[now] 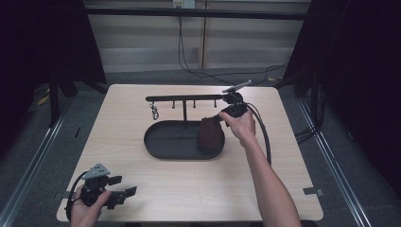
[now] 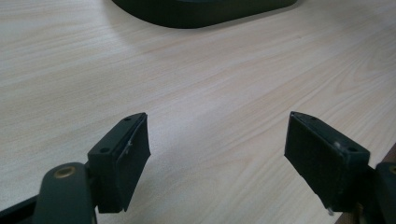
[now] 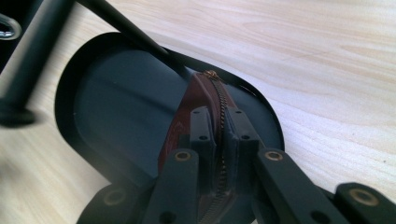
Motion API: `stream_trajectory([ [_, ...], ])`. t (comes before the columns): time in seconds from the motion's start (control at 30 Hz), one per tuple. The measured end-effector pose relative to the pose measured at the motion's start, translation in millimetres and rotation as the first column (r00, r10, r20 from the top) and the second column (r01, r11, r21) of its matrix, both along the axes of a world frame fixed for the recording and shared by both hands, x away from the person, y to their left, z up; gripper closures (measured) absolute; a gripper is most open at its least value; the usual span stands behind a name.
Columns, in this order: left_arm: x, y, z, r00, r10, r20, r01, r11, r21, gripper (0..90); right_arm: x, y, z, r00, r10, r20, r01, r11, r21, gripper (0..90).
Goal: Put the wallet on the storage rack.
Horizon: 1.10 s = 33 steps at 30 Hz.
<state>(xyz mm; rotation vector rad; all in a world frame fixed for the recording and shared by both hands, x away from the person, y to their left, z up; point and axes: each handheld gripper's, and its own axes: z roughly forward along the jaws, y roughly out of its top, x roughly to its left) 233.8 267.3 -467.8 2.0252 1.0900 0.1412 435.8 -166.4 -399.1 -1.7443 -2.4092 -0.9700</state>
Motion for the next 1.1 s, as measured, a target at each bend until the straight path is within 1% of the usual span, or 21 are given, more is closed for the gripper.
stream_trajectory([
  [0.07,0.1,0.3,0.1,1.0000,0.003,0.001,-0.003,1.0000,0.000,22.0,0.3,-0.1,-4.8,0.9999,-0.009,-0.009,0.010,0.9998,0.015,83.0],
  [0.1,0.0,0.4,0.2,1.0000,0.005,0.002,-0.005,1.0000,-0.002,22.0,0.3,-0.2,-7.4,0.9999,-0.011,-0.006,0.011,0.9998,0.017,83.0],
  [0.13,-0.1,0.7,0.6,1.0000,0.006,0.004,-0.006,1.0000,-0.001,22.0,0.6,-0.9,-10.0,0.9999,-0.010,-0.005,0.010,0.9995,0.032,83.0],
  [0.17,-0.1,0.7,0.6,1.0000,0.006,0.004,-0.006,1.0000,-0.001,22.0,0.6,-0.9,-10.0,0.9999,-0.010,-0.005,0.010,0.9995,0.032,83.0],
  [0.27,0.1,0.7,0.2,1.0000,0.008,0.001,-0.008,1.0000,-0.002,22.0,0.3,-2.1,-19.1,0.9999,-0.013,0.000,0.013,0.9978,0.065,82.6],
  [0.33,1.5,0.1,0.3,0.9999,0.010,0.002,-0.010,0.9999,-0.004,22.0,0.8,-2.8,-23.7,0.9998,-0.021,-0.001,0.021,0.9979,0.061,82.1],
  [0.37,2.8,-0.6,0.7,0.9999,0.011,0.003,-0.011,0.9999,-0.003,22.0,1.2,-2.5,-26.5,0.9997,-0.023,-0.006,0.024,0.9986,0.048,81.9],
  [0.4,2.8,-0.6,0.7,0.9999,0.011,0.003,-0.011,0.9999,-0.003,22.0,1.2,-2.5,-26.5,0.9997,-0.023,-0.006,0.024,0.9986,0.048,81.9],
  [0.43,3.5,-1.0,-0.1,1.0000,0.009,0.002,-0.009,1.0000,-0.001,22.0,1.6,-3.1,-32.1,0.9995,-0.030,-0.003,0.030,0.9981,0.055,81.5],
  [0.5,3.7,-0.9,-0.1,1.0000,0.006,-0.004,-0.006,1.0000,0.000,22.0,1.5,-3.0,-35.7,0.9997,-0.024,0.000,0.024,0.9983,0.053,80.9],
  [0.57,3.9,-1.3,-0.1,0.9999,0.011,-0.004,-0.011,0.9999,-0.002,22.0,1.5,-3.0,-36.4,0.9997,-0.025,0.001,0.025,0.9983,0.052,80.8],
  [0.6,4.6,-1.6,0.1,0.9999,0.013,-0.002,-0.013,0.9999,-0.004,22.0,1.4,-3.2,-36.6,0.9996,-0.029,0.003,0.029,0.9977,0.061,80.6],
  [0.67,6.3,-2.6,0.1,0.9999,0.013,-0.002,-0.013,0.9999,-0.003,22.0,1.1,-0.9,-34.9,0.9992,-0.037,0.017,0.036,0.9982,0.049,80.4],
  [0.73,6.5,-3.2,0.2,0.9999,0.011,-0.001,-0.011,0.9999,-0.002,22.0,0.8,-1.5,-33.3,0.9988,-0.038,0.032,0.036,0.9971,0.067,80.1],
  [0.83,6.9,-4.2,0.1,1.0000,0.009,-0.001,-0.009,1.0000,-0.003,22.0,-0.7,-1.7,-32.4,0.9988,-0.028,0.039,0.026,0.9973,0.068,80.0],
  [0.9,6.9,-4.4,0.1,1.0000,0.009,-0.001,-0.009,1.0000,-0.003,22.0,-1.8,-2.0,-32.4,0.9987,-0.035,0.036,0.032,0.9966,0.076,80.0],
  [1.03,7.1,-4.1,0.0,1.0000,0.006,-0.003,-0.006,1.0000,-0.001,22.0,-6.5,-5.4,-29.9,0.9979,-0.027,0.060,0.022,0.9961,0.085,74.3],
  [1.1,7.0,-4.2,-0.2,1.0000,0.009,-0.003,-0.009,0.9999,-0.005,22.0,-8.7,-7.9,-27.0,0.9975,-0.024,0.066,0.018,0.9961,0.087,69.3],
])
